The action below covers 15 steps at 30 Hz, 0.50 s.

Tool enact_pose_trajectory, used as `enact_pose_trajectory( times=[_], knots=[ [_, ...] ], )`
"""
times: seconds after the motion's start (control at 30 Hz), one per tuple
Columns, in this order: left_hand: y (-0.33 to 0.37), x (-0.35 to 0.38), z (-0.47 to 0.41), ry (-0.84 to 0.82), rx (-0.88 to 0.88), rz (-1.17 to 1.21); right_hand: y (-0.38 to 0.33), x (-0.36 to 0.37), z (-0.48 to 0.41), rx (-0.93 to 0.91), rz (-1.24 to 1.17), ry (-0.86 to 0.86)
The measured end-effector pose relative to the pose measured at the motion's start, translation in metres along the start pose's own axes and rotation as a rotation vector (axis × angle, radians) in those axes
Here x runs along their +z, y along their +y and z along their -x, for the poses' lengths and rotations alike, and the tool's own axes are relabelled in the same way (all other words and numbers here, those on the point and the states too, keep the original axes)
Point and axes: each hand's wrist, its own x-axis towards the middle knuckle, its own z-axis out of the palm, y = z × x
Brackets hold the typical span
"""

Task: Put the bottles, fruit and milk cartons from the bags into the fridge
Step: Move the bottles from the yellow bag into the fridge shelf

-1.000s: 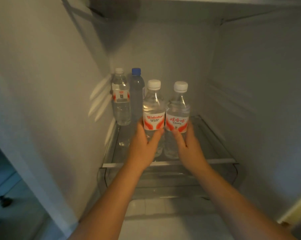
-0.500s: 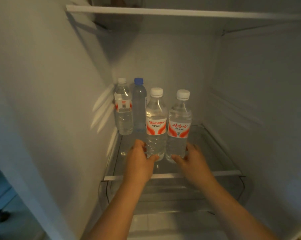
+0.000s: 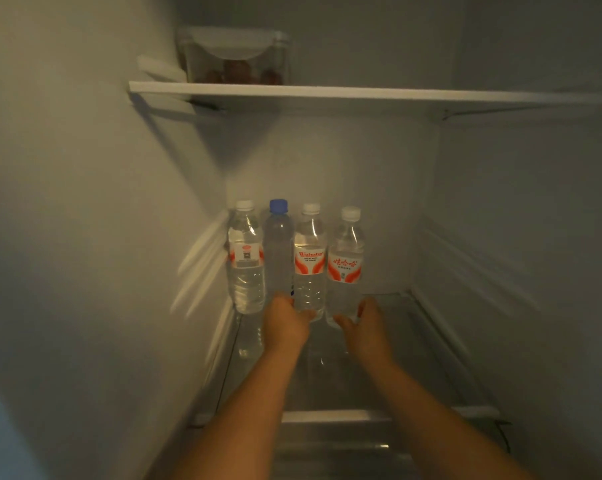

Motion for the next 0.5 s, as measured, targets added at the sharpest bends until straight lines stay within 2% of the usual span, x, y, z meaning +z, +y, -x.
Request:
enact_pose_trajectory(
  times=[0.3,0.5],
  knots=[
    [-0.002,0.020,-0.029,0.132,-0.080,-0.031,-0.002,0.021,-0.040,0.013,0.101,0.066],
    [-0.005,0.022,-0.030,0.132,-0.080,-0.055,-0.004,0.018,-0.041,0.012,0.126,0.037]
  ],
)
